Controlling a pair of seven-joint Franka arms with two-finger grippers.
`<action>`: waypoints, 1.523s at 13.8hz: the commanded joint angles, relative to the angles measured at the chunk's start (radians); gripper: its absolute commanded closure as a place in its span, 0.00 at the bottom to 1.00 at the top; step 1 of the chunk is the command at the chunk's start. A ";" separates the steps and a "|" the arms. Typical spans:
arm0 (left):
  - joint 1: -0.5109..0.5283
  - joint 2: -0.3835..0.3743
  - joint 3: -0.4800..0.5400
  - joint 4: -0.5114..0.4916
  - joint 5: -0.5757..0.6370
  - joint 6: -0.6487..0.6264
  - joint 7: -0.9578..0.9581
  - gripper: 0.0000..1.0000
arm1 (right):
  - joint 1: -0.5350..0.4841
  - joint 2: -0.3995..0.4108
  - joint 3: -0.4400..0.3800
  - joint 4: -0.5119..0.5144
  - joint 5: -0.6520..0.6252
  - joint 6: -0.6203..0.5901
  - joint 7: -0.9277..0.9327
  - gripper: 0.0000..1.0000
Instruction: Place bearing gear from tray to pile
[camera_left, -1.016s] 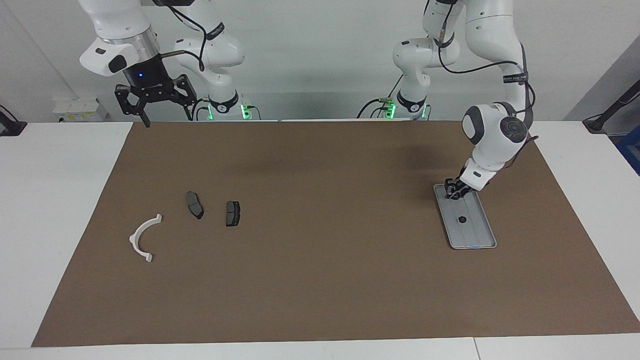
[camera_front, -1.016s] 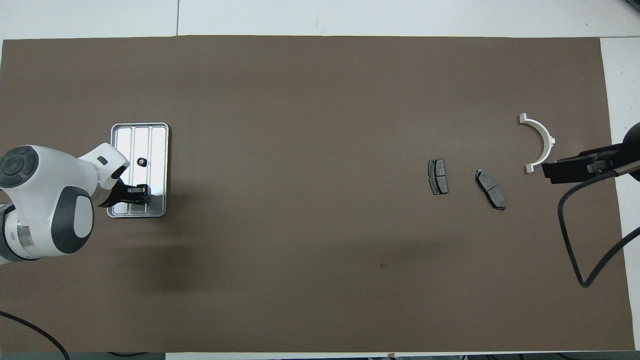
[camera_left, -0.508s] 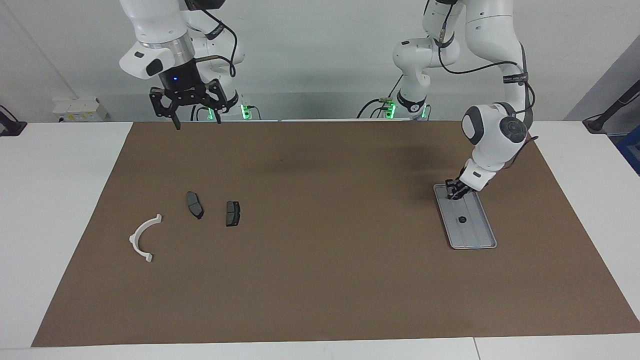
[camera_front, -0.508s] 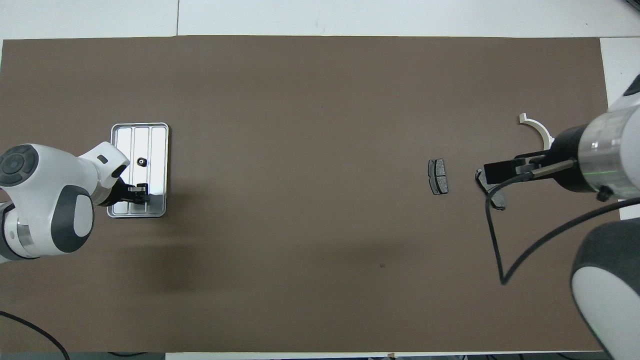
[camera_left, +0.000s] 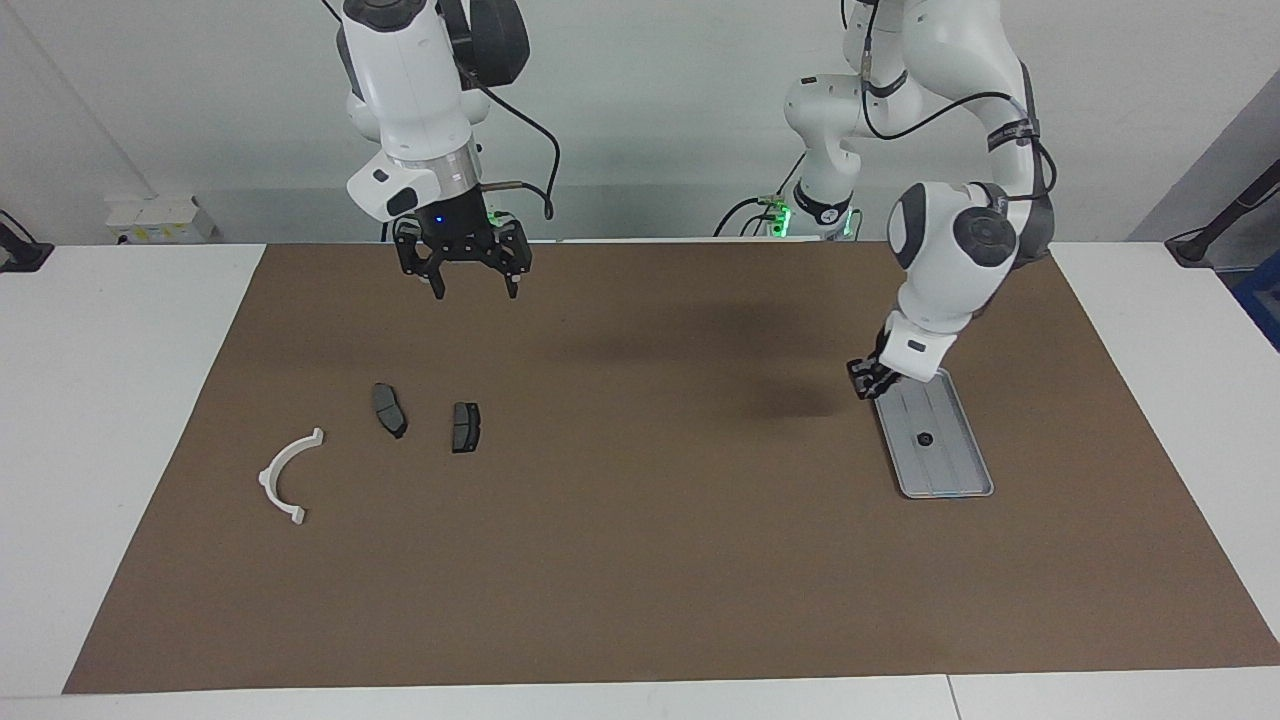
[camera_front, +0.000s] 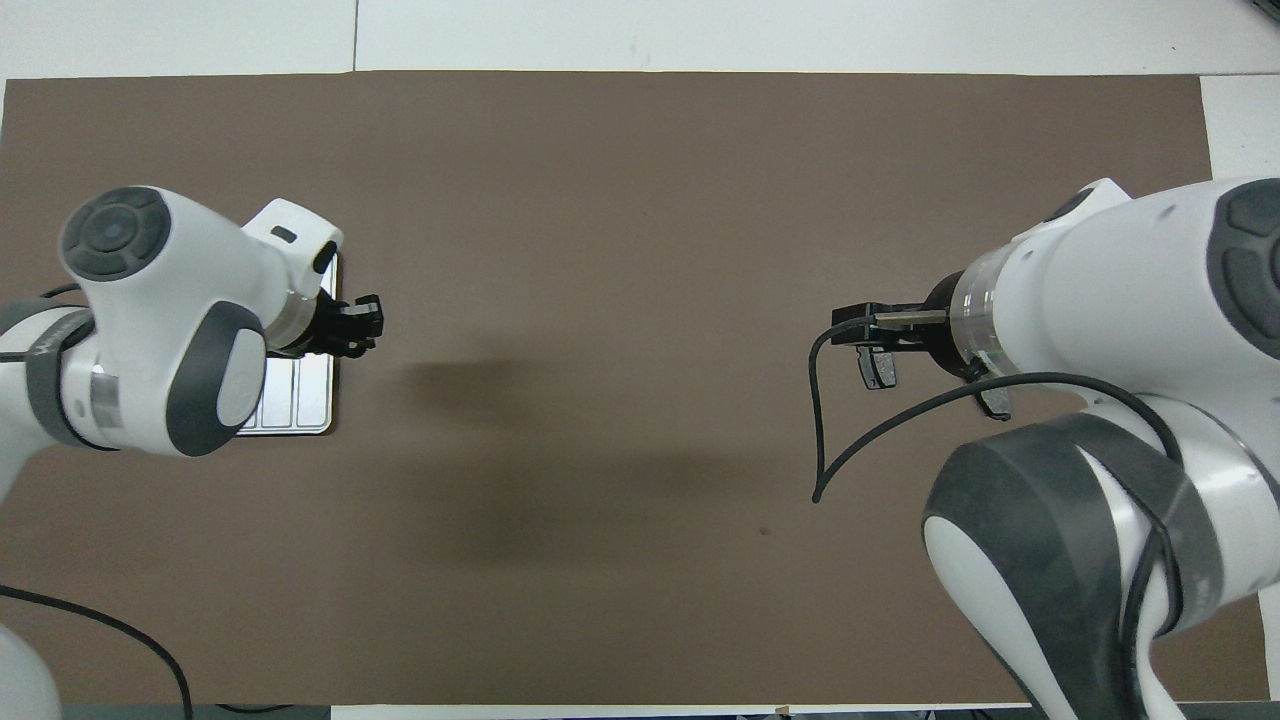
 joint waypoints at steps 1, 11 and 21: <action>-0.137 0.074 0.018 0.114 -0.009 -0.027 -0.195 0.92 | -0.001 0.038 -0.005 -0.031 0.014 0.054 0.034 0.00; -0.360 0.285 0.018 0.163 -0.014 0.183 -0.501 0.92 | 0.013 0.103 -0.005 -0.046 0.002 0.112 0.076 0.00; -0.395 0.325 0.026 0.171 -0.005 0.172 -0.521 0.01 | 0.014 0.103 -0.005 -0.046 0.002 0.109 0.109 0.00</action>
